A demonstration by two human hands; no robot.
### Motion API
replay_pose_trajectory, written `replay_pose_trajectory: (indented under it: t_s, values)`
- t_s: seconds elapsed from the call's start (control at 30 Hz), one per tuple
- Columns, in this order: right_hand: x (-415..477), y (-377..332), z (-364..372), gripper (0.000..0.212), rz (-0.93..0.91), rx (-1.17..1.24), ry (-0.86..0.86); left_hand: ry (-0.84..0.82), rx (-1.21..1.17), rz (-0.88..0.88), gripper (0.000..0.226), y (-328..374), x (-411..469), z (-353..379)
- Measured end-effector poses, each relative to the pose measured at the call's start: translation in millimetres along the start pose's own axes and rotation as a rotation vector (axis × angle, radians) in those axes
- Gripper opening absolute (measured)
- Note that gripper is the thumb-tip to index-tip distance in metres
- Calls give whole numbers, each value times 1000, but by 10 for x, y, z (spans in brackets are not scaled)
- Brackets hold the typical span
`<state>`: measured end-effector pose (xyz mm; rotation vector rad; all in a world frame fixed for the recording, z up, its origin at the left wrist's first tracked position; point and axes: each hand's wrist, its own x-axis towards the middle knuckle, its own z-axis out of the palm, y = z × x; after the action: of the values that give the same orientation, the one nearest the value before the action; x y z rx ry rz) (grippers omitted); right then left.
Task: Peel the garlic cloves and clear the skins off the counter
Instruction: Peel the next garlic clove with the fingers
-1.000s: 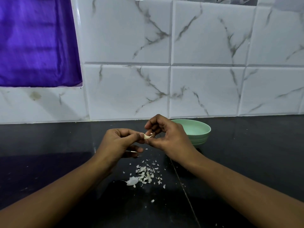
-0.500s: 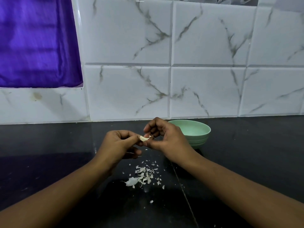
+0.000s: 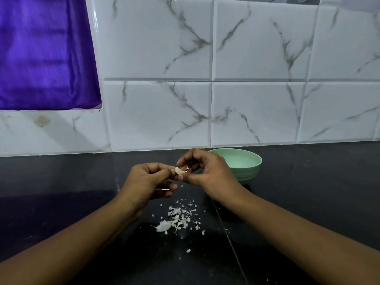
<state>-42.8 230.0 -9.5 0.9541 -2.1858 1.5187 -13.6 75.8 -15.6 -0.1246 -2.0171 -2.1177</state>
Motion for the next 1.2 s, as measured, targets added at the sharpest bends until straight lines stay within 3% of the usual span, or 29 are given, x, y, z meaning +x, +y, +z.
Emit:
replay_pose_trajectory:
  t_s: [0.2,0.43,0.67,1.2]
  values:
    - [13,37,0,26,70,105,-5,-15,-18,14,16,23,-9,8]
    - [-5,-19,-19,21,-17,-78,0,9,51,72,17,62,-21,-24]
    - [-8,-20,-17,18,-21,-103,-8,17,140,110,17,54,-6,-45]
    - [16,47,-2,23,80,58,-24,-3,35,8,17,26,4,-12]
